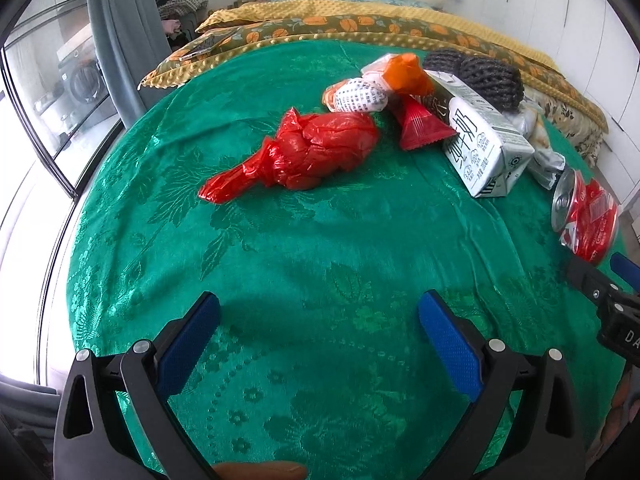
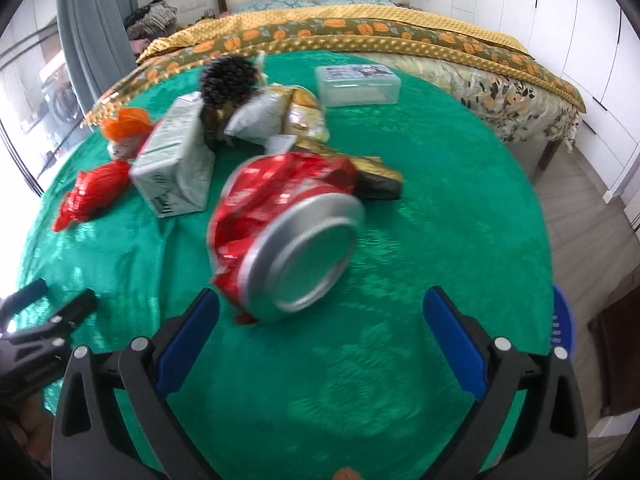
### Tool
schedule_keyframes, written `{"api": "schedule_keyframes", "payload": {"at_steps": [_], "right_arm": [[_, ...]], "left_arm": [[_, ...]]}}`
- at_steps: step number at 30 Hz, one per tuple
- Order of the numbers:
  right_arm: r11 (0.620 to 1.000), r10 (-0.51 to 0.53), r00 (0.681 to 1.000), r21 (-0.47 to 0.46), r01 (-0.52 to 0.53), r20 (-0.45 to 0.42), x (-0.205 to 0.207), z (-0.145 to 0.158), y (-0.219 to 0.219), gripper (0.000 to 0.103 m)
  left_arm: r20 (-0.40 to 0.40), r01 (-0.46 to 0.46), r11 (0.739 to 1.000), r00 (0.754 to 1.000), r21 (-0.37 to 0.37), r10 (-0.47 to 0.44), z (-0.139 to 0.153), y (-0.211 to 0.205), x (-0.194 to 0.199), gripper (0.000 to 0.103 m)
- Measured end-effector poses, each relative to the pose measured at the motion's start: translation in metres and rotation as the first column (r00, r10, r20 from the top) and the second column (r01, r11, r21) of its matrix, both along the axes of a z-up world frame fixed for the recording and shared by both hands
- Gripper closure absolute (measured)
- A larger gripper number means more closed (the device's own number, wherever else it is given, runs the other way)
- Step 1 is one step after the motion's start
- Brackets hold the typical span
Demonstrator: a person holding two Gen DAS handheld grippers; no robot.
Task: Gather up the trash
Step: 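Grasp the crushed red Coke can with the right tool while the left tool grasps the red plastic bag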
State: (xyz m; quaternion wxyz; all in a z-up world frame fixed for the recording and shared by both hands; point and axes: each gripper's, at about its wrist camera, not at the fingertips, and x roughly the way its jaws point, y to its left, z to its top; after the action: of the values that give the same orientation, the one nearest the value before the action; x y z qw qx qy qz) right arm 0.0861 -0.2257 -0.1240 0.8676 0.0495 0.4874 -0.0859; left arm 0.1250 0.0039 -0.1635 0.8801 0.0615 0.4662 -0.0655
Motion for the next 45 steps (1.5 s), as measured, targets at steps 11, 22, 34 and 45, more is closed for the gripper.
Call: {"api": "schedule_keyframes", "payload": {"at_steps": [11, 22, 34, 45], "right_arm": [[0.994, -0.101, 0.995, -0.034, 0.100, -0.023, -0.023, -0.007, -0.054, 0.005], [0.999, -0.015, 0.999, 0.045, 0.014, 0.038, -0.036, 0.011, -0.032, 0.005], [0.999, -0.007, 0.999, 0.053, 0.005, 0.044, 0.028, 0.020, -0.005, 0.005], [0.992, -0.084, 0.995, 0.103, 0.078, 0.053, 0.023, 0.021, -0.039, 0.050]], "left_arm": [[0.012, -0.003, 1.000, 1.000, -0.021, 0.003, -0.001, 0.005, 0.004, 0.004], [0.029, 0.243, 0.951, 0.970, -0.190, -0.242, 0.034, 0.047, 0.051, 0.004], [0.007, 0.492, 0.870, 0.870, -0.041, -0.492, 0.016, 0.011, 0.115, 0.015], [-0.002, 0.511, 0.853, 0.858, -0.104, -0.514, 0.015, 0.007, 0.077, 0.059]]}}
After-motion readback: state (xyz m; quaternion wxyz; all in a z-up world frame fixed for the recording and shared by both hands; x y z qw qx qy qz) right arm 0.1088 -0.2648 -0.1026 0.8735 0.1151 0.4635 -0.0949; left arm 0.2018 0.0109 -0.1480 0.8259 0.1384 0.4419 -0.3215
